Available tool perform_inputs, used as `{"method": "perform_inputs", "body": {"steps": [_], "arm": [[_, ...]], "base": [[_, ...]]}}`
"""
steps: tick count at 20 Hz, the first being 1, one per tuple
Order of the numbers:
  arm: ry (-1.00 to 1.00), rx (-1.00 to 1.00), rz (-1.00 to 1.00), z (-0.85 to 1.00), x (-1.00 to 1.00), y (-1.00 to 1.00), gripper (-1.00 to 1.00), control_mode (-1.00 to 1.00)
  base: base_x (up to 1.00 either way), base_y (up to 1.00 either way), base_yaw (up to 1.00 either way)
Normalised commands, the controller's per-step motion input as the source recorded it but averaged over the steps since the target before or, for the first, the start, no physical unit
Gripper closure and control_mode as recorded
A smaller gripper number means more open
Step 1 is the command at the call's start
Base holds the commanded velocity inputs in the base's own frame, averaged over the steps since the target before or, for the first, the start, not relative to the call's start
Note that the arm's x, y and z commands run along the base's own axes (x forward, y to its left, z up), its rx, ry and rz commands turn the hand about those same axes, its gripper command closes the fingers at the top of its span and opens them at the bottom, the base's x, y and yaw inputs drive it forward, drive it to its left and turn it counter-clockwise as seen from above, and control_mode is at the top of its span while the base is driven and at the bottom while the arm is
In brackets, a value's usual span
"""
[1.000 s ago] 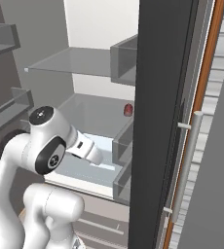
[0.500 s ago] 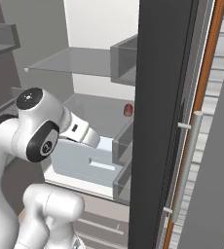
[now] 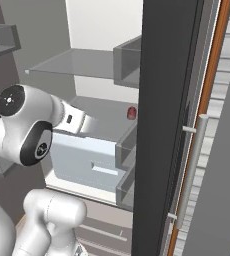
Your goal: Pick the egg and butter from the fridge and place them by the bowl for mixing.
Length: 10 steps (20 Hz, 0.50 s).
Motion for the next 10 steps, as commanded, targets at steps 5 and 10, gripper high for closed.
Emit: {"method": "perform_inputs", "body": {"steps": [5, 10], "arm": [[-0.17, -0.05, -0.05, 0.56, 0.13, 0.01, -1.00, -1.00], [0.00, 0.00, 0.00, 0.59, 0.06, -0.01, -1.00, -1.00]], "base": [[0.00, 0.00, 0.00], [0.00, 0.00, 0.00]]}}
